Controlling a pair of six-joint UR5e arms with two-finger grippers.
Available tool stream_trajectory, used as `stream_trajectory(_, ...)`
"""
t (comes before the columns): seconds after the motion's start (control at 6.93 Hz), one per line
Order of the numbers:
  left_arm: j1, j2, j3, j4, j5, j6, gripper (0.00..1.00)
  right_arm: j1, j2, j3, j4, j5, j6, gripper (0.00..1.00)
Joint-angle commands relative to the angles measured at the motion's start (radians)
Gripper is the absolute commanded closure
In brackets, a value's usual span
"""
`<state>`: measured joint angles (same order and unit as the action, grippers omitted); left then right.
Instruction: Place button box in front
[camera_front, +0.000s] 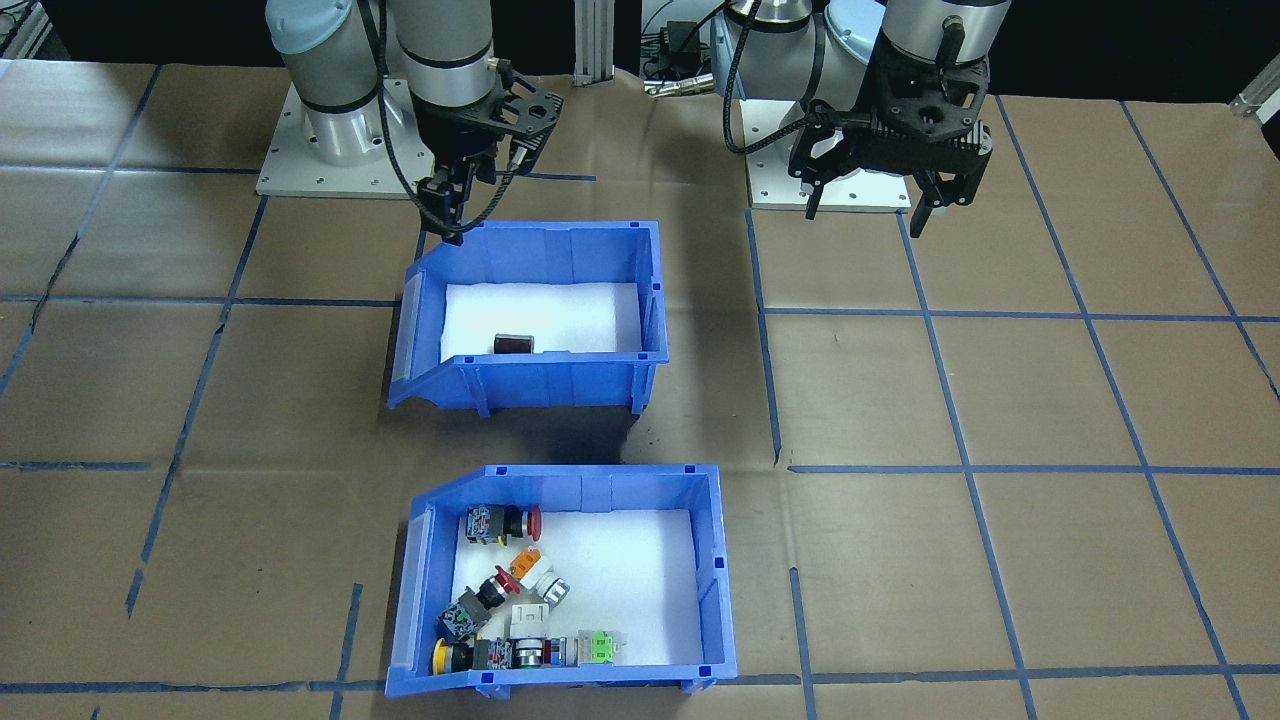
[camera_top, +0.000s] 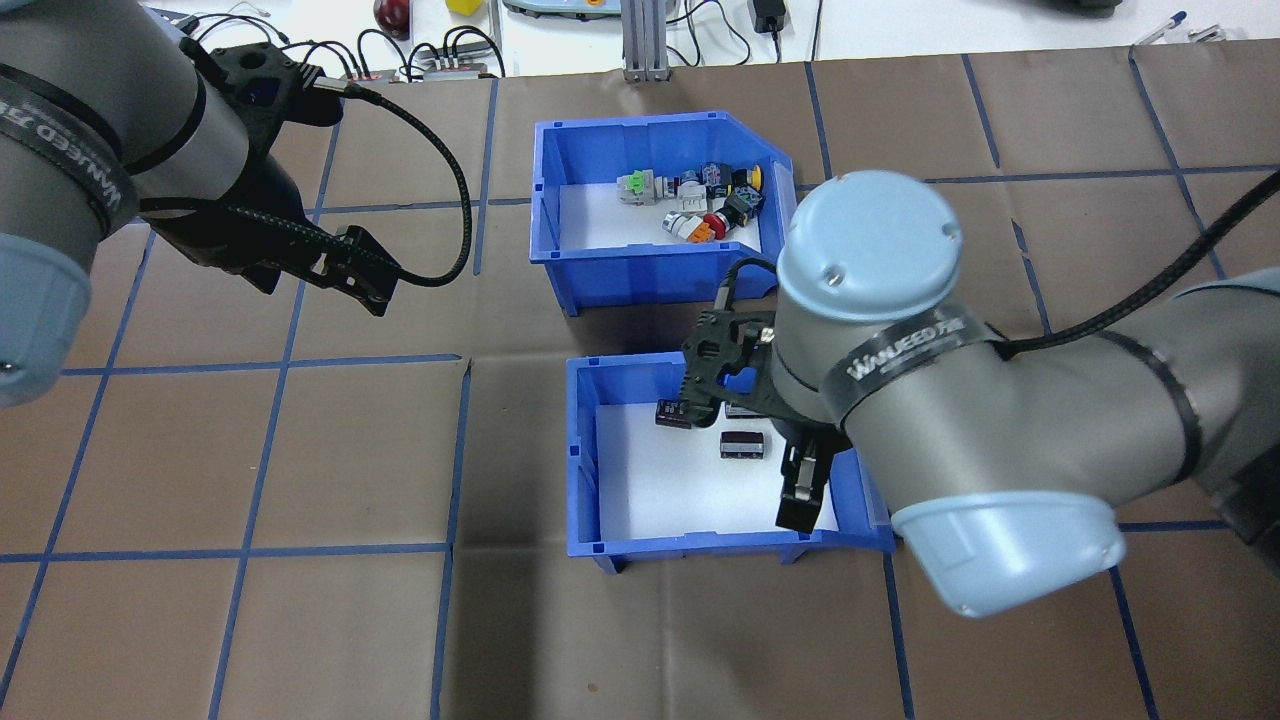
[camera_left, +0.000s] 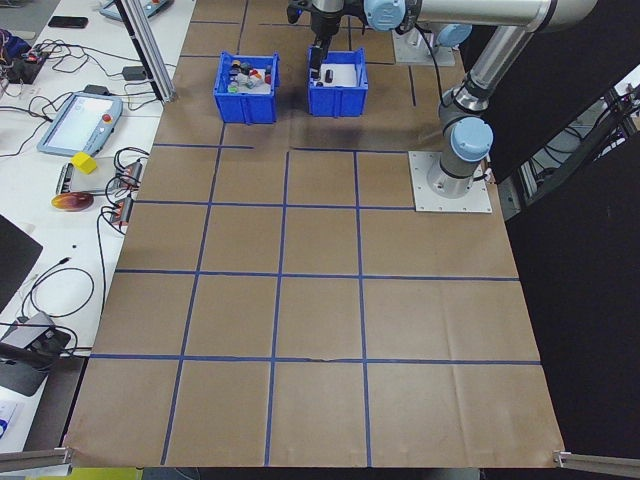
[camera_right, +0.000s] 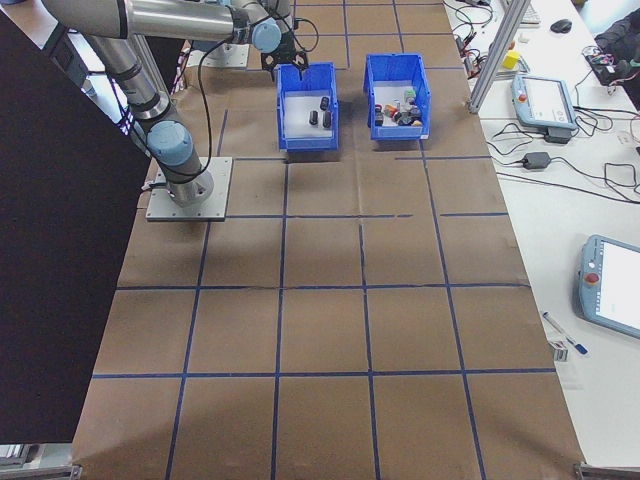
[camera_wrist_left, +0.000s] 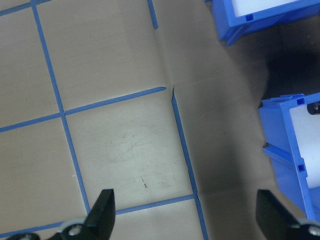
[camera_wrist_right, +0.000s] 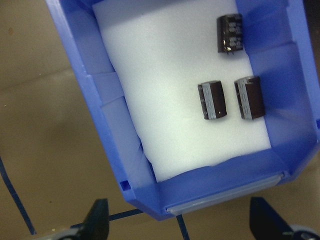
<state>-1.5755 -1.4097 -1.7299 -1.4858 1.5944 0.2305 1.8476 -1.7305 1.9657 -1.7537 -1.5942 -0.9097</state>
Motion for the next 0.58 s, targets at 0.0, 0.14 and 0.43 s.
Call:
stream_trajectory(0.0,0.0,0.003,0.018,-0.068,0.001,-0.084,0.0,-0.18,-0.007,-0.076,0.066,0.04,0.128,0.0)
stream_trajectory(0.14,-0.001,0.003,0.026,-0.073,-0.004,-0.15,0.0,-0.215,0.0,-0.124,0.066,0.039,0.307,0.0)
stream_trajectory(0.43,-0.009,0.011,0.055,-0.135,-0.005,-0.208,0.0,-0.27,0.022,-0.177,0.077,0.036,0.632,0.0)
